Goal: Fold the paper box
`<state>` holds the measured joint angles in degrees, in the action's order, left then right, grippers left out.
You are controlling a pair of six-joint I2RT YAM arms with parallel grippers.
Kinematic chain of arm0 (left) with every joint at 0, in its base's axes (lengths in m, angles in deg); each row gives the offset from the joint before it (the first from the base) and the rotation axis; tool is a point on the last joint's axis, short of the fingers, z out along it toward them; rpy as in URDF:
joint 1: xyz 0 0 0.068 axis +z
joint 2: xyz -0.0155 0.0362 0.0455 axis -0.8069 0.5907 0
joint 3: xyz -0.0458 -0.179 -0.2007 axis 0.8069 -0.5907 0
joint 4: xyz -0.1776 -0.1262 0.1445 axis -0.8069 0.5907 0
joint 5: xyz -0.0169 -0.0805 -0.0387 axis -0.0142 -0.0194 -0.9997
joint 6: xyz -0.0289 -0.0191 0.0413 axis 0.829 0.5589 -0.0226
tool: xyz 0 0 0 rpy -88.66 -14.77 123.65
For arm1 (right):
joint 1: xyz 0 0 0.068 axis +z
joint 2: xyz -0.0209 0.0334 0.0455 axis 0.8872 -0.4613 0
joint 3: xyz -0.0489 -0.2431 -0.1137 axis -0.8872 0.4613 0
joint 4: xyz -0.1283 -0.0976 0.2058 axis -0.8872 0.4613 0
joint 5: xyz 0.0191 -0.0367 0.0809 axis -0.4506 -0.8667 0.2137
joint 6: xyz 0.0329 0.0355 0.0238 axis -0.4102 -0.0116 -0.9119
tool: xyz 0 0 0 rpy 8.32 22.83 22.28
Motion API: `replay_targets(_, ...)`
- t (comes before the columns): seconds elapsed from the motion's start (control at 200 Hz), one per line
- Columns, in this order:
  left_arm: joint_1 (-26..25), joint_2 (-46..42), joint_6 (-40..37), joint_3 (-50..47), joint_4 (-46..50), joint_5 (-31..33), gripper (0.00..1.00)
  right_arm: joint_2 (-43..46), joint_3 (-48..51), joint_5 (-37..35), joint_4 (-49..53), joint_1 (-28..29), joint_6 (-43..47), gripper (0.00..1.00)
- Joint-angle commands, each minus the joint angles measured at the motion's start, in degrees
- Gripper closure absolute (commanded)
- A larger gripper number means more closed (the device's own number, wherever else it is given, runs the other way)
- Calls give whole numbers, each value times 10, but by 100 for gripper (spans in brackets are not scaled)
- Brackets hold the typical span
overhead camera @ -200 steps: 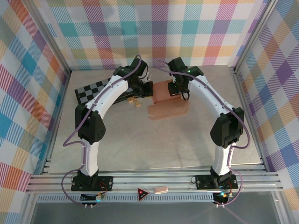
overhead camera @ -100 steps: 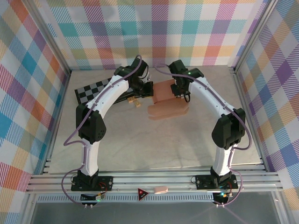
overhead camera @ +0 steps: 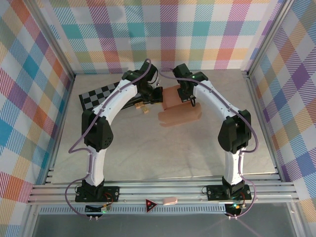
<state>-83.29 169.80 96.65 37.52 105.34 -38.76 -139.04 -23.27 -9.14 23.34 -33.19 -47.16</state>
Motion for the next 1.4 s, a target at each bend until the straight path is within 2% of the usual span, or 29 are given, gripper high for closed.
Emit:
replay_targets(0.0,-4,4,6,27,20,-5,100,-6,-3,-71,15,9,4,96)
replay_targets(0.1,-4,6,6,32,21,-6,100,-9,-5,-91,13,16,9,100)
replay_targets(0.205,-4,7,6,34,22,-6,100,-3,-4,-66,8,15,8,100)
replay_targets(0.295,-4,7,5,35,24,-4,100,9,-9,-4,3,13,1,79)
replay_targets(0.37,-3,7,4,34,26,-2,100,28,-10,83,-4,2,-11,64)
replay_targets(0.43,-3,7,3,34,27,-2,100,48,-1,131,-19,-8,-18,56)
replay_targets(0.5,-2,7,3,35,28,-3,100,62,11,169,-27,-21,-20,52)
replay_targets(0.77,-2,15,0,32,27,-13,100,54,59,155,-43,-30,-23,69)
replay_targets(0.85,-3,18,1,27,23,-13,100,44,63,141,-42,-28,-28,77)
replay_targets(0.945,-5,19,3,6,6,-16,100,39,74,121,-44,-22,-35,83)
replay_targets(1.1,-12,15,16,-54,-39,-12,100,36,113,84,-48,-3,-52,97)
replay_targets(1.19,-13,7,32,-112,-91,-15,100,40,149,81,-61,6,-60,100)
replay_targets(1.395,-20,-10,78,-251,-239,-27,100,39,205,102,-84,11,-66,100)
